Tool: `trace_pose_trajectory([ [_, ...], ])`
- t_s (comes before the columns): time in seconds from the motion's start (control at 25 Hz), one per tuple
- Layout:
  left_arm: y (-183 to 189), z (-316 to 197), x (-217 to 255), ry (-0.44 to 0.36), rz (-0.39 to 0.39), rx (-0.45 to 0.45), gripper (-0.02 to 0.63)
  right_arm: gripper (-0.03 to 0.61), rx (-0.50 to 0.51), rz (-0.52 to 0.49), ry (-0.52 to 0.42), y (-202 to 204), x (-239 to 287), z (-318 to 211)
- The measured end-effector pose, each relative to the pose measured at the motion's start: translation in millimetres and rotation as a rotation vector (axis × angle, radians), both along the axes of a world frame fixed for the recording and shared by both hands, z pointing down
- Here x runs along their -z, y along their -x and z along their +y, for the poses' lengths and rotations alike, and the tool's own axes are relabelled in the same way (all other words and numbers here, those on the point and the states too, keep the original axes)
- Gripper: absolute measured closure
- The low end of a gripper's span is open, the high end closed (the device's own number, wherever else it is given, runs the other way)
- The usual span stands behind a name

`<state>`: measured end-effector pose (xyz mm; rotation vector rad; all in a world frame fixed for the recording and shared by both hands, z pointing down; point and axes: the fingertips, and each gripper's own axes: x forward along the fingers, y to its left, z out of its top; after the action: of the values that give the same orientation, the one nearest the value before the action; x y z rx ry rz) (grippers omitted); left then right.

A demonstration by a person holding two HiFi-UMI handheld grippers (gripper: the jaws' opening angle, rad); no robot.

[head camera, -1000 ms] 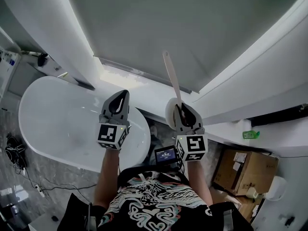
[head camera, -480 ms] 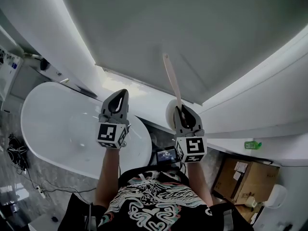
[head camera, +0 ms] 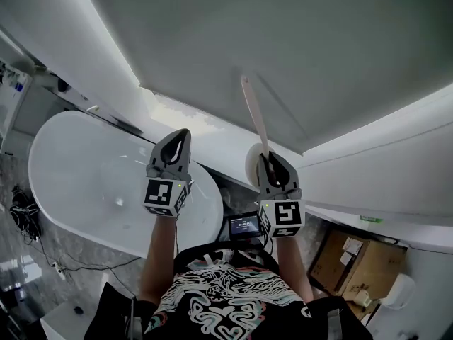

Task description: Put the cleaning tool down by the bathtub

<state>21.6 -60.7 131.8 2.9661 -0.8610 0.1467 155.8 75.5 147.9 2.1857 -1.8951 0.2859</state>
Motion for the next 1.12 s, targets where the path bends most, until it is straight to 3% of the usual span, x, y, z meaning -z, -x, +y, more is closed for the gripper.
trace_pose_trajectory([
  [0.44,0.0,0.9,-41.1,0.049,-0.053,0.033,0.597,0.503,0.078,-0.012,0.059,2.7,-45.7,-7.7],
  [0.68,5.2,-31.5,-69.2,0.090,-0.075,0.056,0.597,0.503,0.112,-0.014,0.120,7.1,-77.0,-39.1],
  [1.12,6.0,-42.7,-103.9,0.125,-0.111,0.075,0.597,0.503,0.154,-0.013,0.179,6.2,-116.9,-52.3],
])
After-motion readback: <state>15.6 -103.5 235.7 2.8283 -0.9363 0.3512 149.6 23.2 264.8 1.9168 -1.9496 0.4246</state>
